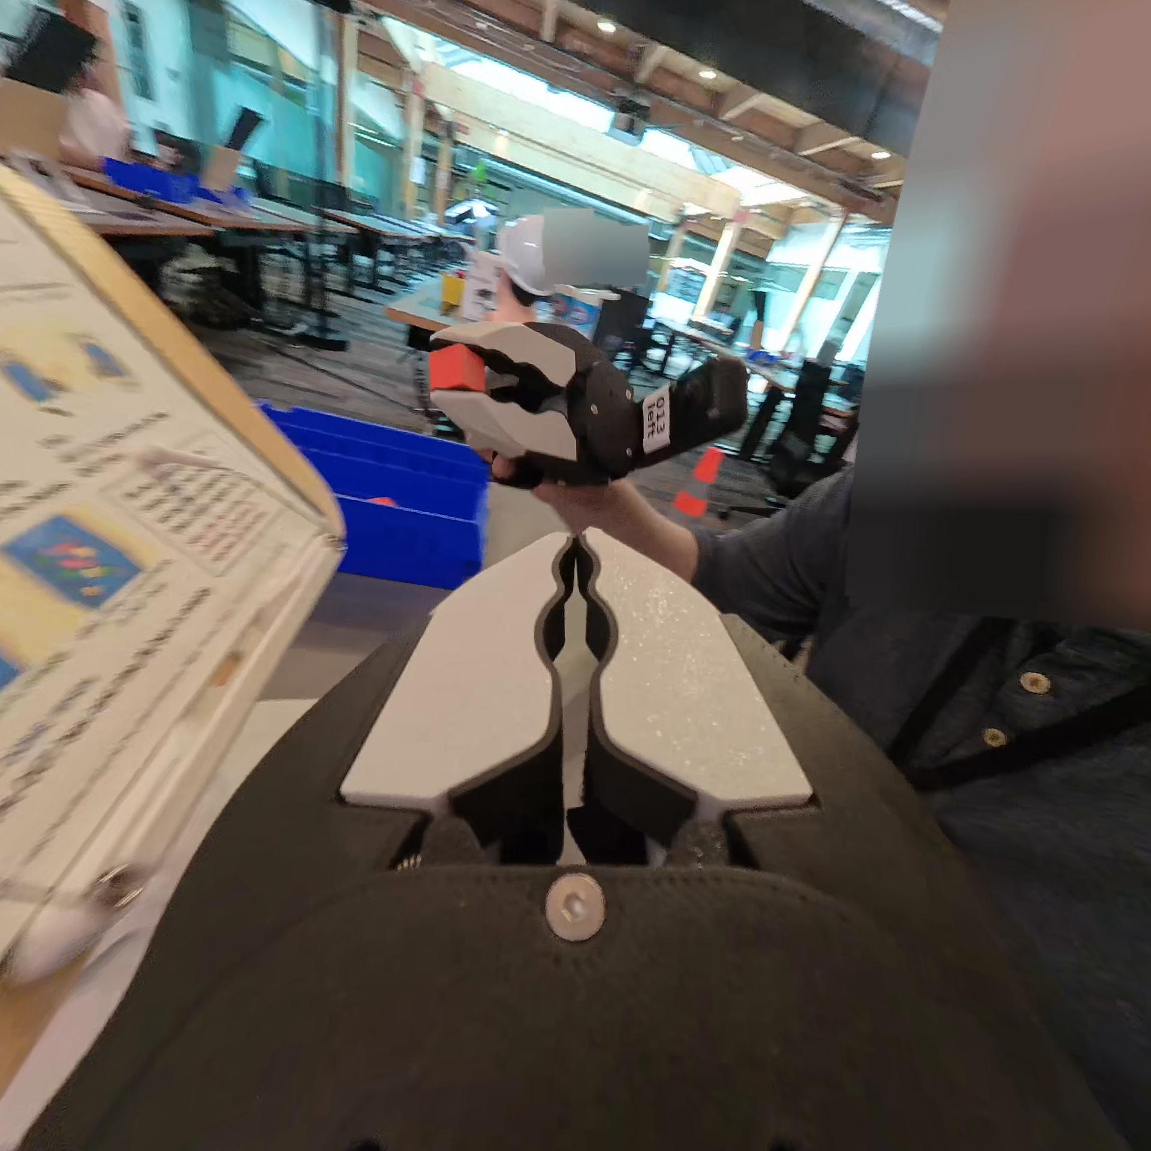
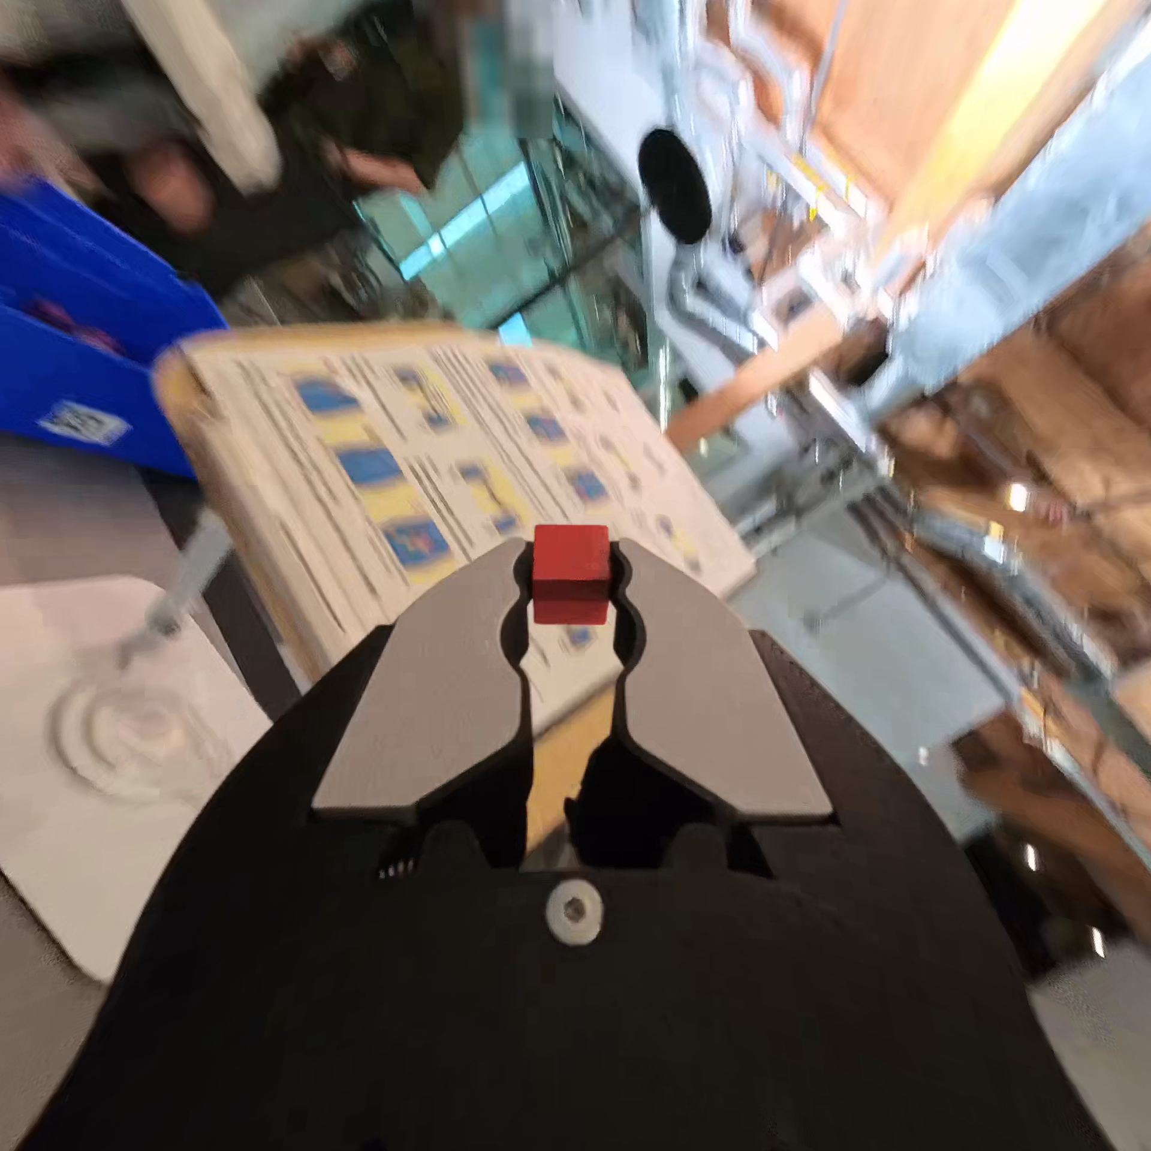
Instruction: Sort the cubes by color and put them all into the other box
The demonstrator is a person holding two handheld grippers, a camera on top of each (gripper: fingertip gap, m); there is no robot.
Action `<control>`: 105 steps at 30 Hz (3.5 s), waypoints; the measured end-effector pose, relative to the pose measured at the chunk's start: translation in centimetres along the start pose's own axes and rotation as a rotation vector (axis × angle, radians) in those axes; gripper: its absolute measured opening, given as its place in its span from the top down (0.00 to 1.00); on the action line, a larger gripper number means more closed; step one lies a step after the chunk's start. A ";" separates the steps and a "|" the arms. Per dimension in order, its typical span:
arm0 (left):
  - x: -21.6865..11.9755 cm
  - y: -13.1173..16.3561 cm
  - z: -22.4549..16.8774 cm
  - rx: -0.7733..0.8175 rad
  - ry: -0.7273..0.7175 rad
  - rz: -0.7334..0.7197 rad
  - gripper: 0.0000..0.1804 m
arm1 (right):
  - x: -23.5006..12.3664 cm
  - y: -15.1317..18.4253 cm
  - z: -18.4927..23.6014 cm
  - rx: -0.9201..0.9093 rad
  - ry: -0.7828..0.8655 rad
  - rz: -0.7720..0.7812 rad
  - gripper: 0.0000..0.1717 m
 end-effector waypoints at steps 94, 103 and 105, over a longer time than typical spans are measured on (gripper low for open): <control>5.3 2.7 1.4 -0.066 -0.030 0.077 0.88 | -0.6 -6.5 6.3 -0.170 -0.130 -0.252 0.76; 5.7 2.7 0.8 -0.100 0.040 0.051 0.84 | -1.2 -6.8 5.7 -0.133 -0.106 -0.292 0.87; 4.8 1.9 0.6 -0.088 0.019 0.027 0.82 | -1.1 -5.5 4.0 -0.123 -0.076 -0.241 0.87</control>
Point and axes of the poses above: each gripper's, where its closed fingertips meet, x out along the fingers, y out of its underside, z = x × y across the jaws, the point moved 5 cm from there along -x, back along the fingers, and after that the axes turned 14 degrees about -x, right-handed, at the moved point
